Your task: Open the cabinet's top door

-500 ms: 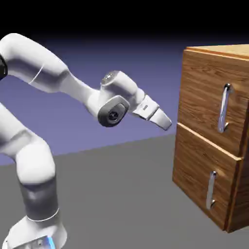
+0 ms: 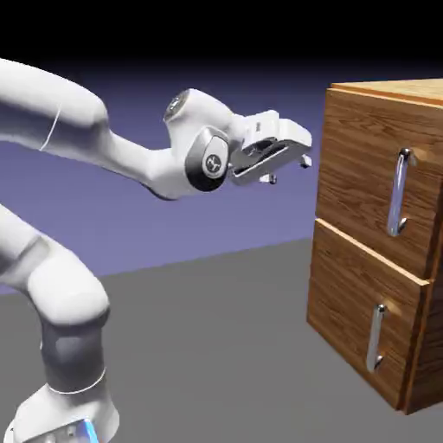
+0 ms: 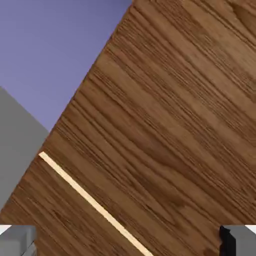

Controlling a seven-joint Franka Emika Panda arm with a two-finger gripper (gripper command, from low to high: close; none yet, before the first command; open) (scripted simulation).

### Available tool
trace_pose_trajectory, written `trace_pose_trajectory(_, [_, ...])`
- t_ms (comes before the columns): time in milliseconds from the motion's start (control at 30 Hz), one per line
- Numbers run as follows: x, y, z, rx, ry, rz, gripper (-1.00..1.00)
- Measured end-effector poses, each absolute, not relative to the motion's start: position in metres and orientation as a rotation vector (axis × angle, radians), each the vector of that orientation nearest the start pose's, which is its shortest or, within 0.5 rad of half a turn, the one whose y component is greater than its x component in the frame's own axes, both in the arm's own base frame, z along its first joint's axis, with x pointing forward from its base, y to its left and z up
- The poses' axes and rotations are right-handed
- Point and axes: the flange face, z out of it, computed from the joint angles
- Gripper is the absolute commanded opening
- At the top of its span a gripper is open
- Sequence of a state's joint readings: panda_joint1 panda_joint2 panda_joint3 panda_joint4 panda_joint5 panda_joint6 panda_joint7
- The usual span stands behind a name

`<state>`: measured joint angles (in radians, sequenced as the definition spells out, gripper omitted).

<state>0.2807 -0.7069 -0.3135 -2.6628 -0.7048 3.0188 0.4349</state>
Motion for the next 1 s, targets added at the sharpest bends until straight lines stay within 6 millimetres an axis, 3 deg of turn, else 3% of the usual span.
trace_pose_trajectory(267, [0.369, 0.004, 0.597, -2.703, -0.741, -1.855, 0.0])
trace_pose_trajectory(500, [0.364, -0.017, 0.613, -2.649, -1.221, -2.052, 0.0])
trace_pose_trajectory(767, [0.365, -0.05, 0.616, -2.541, -1.778, -2.218, 0.0])
trace_pose_trajectory(1000, [0.375, -0.083, 0.603, -2.403, -2.291, -2.284, 0.0])
